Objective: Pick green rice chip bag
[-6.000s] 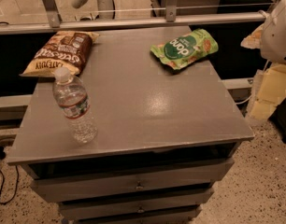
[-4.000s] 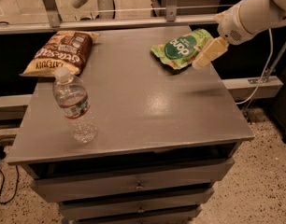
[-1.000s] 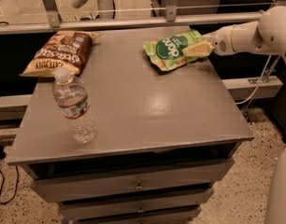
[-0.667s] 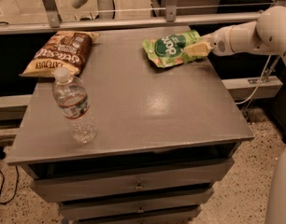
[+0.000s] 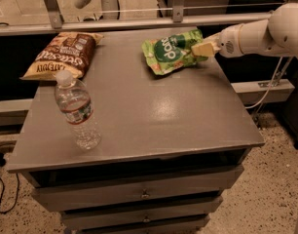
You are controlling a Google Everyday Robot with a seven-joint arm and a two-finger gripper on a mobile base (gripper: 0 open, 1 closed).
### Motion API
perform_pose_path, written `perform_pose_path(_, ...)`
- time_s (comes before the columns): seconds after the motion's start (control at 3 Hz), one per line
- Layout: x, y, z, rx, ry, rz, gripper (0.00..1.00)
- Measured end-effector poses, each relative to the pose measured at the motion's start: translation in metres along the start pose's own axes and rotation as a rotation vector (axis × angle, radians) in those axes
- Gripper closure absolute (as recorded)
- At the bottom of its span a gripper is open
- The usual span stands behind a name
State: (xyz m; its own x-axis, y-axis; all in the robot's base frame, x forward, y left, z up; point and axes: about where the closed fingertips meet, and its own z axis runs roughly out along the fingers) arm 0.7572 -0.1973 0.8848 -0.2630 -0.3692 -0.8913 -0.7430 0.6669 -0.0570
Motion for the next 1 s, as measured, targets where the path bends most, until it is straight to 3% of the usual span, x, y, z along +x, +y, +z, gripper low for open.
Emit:
perform_pose_path(0.67,-0.061,0.058,-0.027,-0.076,-0.118,-0.053,1.00)
perform_pose_path(1.0,-0.105,0.096,-0.063,-0.083,-0.191,-0.093,1.00)
